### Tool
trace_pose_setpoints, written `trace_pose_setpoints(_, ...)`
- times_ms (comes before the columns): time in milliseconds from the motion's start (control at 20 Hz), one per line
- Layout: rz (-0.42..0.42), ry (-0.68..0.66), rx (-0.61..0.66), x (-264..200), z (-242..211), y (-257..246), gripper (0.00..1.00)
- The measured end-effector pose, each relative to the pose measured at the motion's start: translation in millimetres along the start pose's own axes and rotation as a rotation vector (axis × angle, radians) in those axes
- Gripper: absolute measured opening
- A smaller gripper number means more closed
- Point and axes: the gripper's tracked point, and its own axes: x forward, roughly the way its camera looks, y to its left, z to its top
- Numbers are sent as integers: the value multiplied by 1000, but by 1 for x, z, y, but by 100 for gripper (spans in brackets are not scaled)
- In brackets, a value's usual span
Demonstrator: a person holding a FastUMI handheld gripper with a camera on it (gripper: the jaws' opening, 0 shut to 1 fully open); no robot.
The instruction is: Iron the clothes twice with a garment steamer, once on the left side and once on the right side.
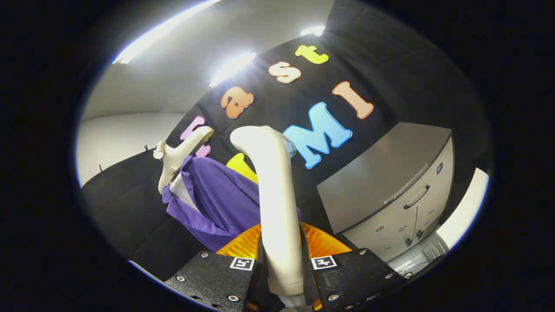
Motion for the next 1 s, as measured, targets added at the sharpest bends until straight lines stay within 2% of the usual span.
trace_pose_setpoints(550,-54,-174,-402,35,-19,106,33)
trace_pose_setpoints(1000,-134,-309,-631,72,-38,136,33)
